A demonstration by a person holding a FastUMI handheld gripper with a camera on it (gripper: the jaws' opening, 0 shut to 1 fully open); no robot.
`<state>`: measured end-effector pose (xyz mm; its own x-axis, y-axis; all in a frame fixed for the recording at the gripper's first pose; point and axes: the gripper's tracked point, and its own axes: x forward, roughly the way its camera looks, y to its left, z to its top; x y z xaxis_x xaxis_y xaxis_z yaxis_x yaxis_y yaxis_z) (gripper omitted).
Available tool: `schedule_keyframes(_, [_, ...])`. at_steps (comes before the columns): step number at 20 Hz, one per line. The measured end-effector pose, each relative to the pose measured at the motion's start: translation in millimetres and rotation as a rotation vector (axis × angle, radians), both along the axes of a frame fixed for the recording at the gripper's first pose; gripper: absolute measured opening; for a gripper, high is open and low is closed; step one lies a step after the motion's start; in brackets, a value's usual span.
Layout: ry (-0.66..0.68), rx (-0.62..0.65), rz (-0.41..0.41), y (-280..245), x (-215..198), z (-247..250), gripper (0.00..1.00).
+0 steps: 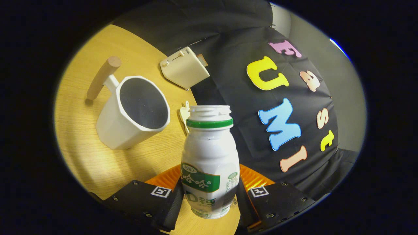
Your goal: Take the bottle from table, then pour the juice into the cup, finally place the bottle on the coaster
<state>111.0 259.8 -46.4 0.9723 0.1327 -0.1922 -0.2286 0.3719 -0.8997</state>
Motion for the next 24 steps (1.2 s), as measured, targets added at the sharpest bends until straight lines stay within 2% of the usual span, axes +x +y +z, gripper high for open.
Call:
schedule_keyframes(13, [-0.086, -0.276, 0.018, 0, 2, 9, 0.73])
schedule_keyframes(24, [-0.164, -0.425, 0.021, 6, 4, 22, 0.73])
